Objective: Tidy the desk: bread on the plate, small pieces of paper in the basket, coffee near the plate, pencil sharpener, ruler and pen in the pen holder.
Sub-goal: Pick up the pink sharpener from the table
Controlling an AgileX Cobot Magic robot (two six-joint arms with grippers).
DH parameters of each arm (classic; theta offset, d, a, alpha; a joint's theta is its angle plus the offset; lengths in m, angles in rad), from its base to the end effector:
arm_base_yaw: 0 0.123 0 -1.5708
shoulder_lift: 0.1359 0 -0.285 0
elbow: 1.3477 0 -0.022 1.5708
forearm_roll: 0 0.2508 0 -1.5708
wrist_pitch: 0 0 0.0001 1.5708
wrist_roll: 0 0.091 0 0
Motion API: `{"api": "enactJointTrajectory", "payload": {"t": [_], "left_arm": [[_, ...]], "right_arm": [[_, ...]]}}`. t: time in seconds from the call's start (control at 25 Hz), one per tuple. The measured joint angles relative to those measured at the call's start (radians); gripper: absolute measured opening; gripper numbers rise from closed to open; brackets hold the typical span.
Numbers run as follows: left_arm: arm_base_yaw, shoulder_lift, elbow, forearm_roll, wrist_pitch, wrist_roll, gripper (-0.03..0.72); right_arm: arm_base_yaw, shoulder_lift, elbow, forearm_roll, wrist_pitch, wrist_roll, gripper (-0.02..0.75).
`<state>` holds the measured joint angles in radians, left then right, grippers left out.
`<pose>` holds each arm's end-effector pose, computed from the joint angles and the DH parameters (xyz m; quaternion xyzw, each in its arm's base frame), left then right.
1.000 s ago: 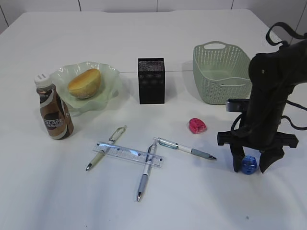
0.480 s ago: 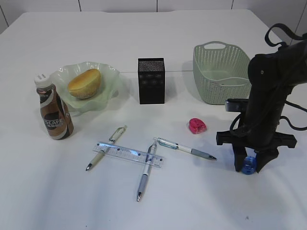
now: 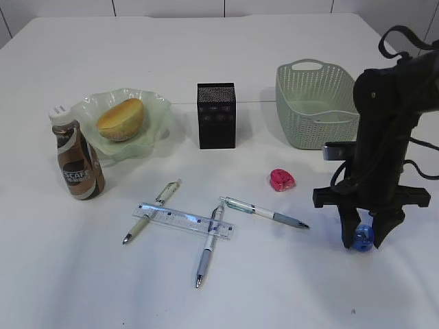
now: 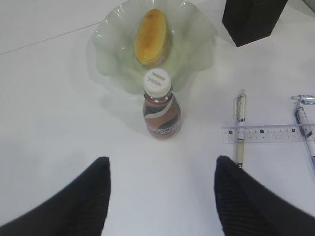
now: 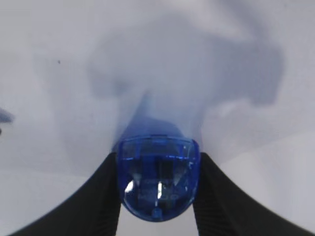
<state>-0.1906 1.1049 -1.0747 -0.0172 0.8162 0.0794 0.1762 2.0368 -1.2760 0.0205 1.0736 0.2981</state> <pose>0.2185 -0.0433 0.3662 0.1207 0.9108 -0.0300 0.3937 0.3493 0.0639 0.1291 -0.0663 -0.9939 0.0124 0.0876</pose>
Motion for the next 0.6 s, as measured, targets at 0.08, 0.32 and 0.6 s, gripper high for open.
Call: {"api": "enactJointTrajectory", "payload": {"t": [0.08,0.32,0.6], "left_arm": [[0.000,0.000,0.000,0.000,0.000,0.000,0.466],[0.000,0.000,0.000,0.000,0.000,0.000,0.466],[0.000,0.000,0.000,0.000,0.000,0.000,0.466]], "right_arm": [[0.000,0.000,-0.035,0.000,0.050,-0.024,0.333],[0.000,0.000,-0.173,0.000,0.121,-0.081,0.333],[0.000,0.000,-0.349,0.077,0.135,-0.184,0.333]]}}
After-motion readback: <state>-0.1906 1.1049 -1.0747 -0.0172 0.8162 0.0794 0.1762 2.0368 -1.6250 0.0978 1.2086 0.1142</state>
